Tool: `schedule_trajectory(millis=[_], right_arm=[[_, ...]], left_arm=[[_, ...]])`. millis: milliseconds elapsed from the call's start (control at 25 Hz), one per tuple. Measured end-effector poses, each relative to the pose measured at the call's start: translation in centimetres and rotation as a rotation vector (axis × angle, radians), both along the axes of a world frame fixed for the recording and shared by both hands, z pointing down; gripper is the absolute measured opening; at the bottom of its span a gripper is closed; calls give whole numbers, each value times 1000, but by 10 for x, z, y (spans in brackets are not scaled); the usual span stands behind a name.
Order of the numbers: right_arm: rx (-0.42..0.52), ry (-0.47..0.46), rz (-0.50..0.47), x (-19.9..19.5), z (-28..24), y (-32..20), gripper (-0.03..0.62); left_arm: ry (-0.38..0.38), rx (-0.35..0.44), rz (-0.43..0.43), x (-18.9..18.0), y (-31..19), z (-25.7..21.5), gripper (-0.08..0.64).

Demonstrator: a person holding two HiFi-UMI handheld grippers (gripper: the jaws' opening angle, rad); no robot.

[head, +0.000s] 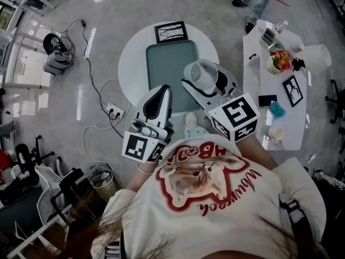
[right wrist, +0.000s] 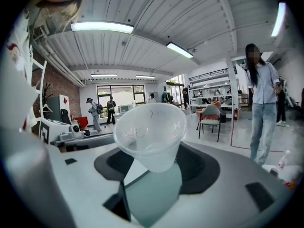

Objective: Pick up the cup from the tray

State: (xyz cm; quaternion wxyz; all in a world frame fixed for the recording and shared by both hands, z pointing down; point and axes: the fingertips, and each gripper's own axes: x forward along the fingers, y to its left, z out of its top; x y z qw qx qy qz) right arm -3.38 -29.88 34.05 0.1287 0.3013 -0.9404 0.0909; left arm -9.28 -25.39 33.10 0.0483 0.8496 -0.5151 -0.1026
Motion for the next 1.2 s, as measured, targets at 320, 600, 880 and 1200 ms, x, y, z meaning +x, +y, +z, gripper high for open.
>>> schedule_trajectory(millis=[320,600,880,1200], right_arm=[[-8,-13,-12,3,-4,89,291],[3,-28,-15,3,-9,173,291],[44,-48,8,15,-26,243,291],[57,-38,30,40,-34,287,291]], left_arm=[[-19,-13,16,5,91,4,15],[-46,0,11,2,177,-3,15],[-55,32,37,15,242,-14,15],[-30,51,67,44,288,-22,15]])
